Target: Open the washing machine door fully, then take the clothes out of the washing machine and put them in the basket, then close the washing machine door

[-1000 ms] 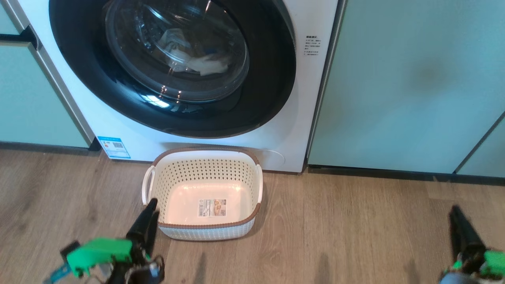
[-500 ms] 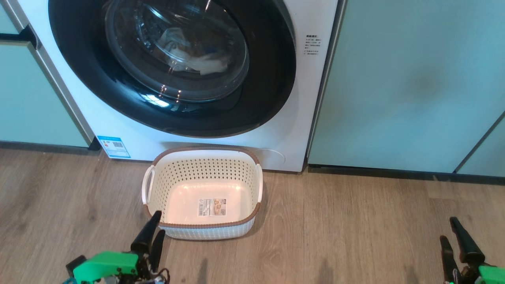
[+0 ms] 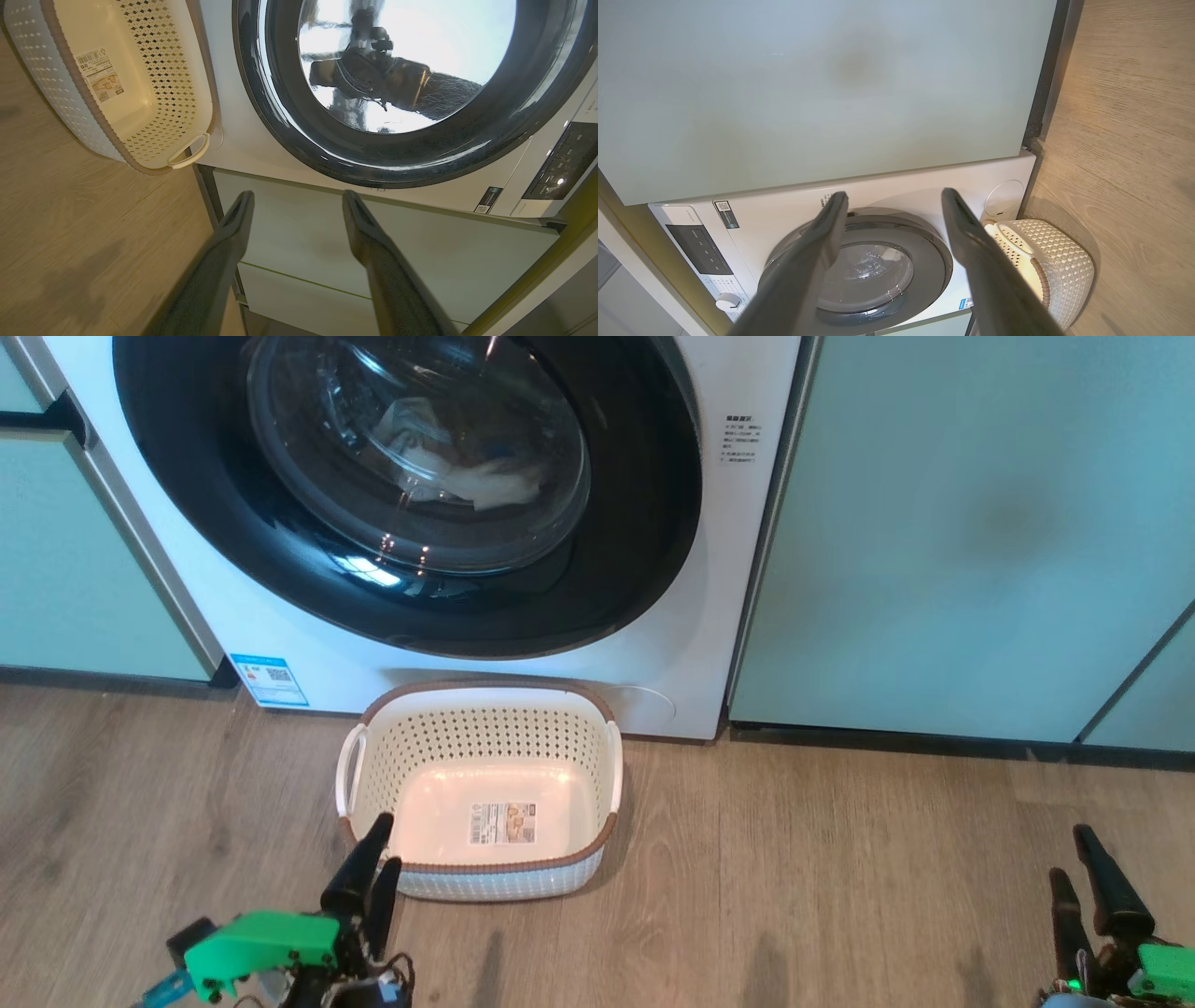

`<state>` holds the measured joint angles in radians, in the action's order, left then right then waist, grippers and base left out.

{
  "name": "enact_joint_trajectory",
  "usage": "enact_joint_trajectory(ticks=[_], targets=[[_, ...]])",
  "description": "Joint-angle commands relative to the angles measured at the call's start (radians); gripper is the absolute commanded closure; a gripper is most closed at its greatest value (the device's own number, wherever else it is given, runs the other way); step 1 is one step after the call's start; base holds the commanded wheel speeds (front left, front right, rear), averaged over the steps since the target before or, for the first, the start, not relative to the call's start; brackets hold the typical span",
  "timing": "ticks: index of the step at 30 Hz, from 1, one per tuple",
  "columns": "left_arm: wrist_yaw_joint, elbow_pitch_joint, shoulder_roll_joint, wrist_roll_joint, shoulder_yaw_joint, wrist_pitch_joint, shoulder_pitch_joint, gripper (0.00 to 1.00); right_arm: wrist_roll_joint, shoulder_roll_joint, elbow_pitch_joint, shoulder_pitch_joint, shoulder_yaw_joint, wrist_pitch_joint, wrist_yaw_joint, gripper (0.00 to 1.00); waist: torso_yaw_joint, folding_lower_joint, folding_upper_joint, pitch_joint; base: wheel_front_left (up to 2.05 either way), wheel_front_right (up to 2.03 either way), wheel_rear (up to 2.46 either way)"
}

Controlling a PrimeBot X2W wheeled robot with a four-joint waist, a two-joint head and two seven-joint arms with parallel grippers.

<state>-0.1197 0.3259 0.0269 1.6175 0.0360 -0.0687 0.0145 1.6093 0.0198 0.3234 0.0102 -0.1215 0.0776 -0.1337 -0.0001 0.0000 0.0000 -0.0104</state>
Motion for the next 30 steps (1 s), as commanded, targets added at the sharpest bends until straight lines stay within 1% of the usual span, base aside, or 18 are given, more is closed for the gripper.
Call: enact_joint_trajectory(ticks=[1,6,11,12,18,22,23,30], targets=[[-0.003,-0.041,0.013,-0.011,0.008,0.011,0.062,0.0,-0.011,0.019,-0.04,0.054,0.008,-0.01,0.001,0.0,0.0,0.0,0.0,-0.001,0.0,0.0,0.0],[-0.003,-0.05,0.021,-0.038,-0.003,0.038,0.07,0.0,-0.028,0.027,-0.046,0.061,0.016,-0.025,0.001,0.0,0.0,0.0,0.0,-0.003,0.0,0.0,0.0],[-0.004,-0.05,0.039,-0.106,-0.024,0.075,0.078,0.0,-0.078,0.049,-0.044,0.068,0.04,-0.062,0.001,0.0,0.0,0.0,0.0,-0.004,0.0,0.0,0.0],[-0.004,-0.046,0.047,-0.149,-0.029,0.084,0.083,0.0,-0.105,0.058,-0.04,0.071,0.052,-0.078,0.001,0.0,0.0,0.0,0.0,-0.004,0.0,0.0,0.0],[-0.004,-0.061,0.039,-0.322,-0.007,0.102,0.09,0.0,-0.24,0.082,-0.02,0.088,0.068,-0.11,0.001,0.0,-0.001,0.0,0.0,-0.005,0.0,0.0,0.0],[-0.005,-0.072,0.031,-0.436,0.007,0.114,0.092,0.0,-0.358,0.076,-0.021,0.097,0.051,-0.122,0.001,0.0,-0.002,0.0,0.0,-0.007,0.0,0.0,0.0],[-0.005,-0.072,0.031,-0.436,0.007,0.114,0.092,0.0,-0.358,0.076,-0.021,0.097,0.051,-0.122,0.001,0.0,-0.002,0.0,0.0,-0.007,0.0,0.0,0.0],[0.002,-0.093,0.023,-0.635,0.018,0.134,0.097,0.0,-0.569,0.07,-0.024,0.101,0.051,-0.143,0.001,0.0,-0.003,0.0,0.0,-0.009,0.0,0.0,0.0]])
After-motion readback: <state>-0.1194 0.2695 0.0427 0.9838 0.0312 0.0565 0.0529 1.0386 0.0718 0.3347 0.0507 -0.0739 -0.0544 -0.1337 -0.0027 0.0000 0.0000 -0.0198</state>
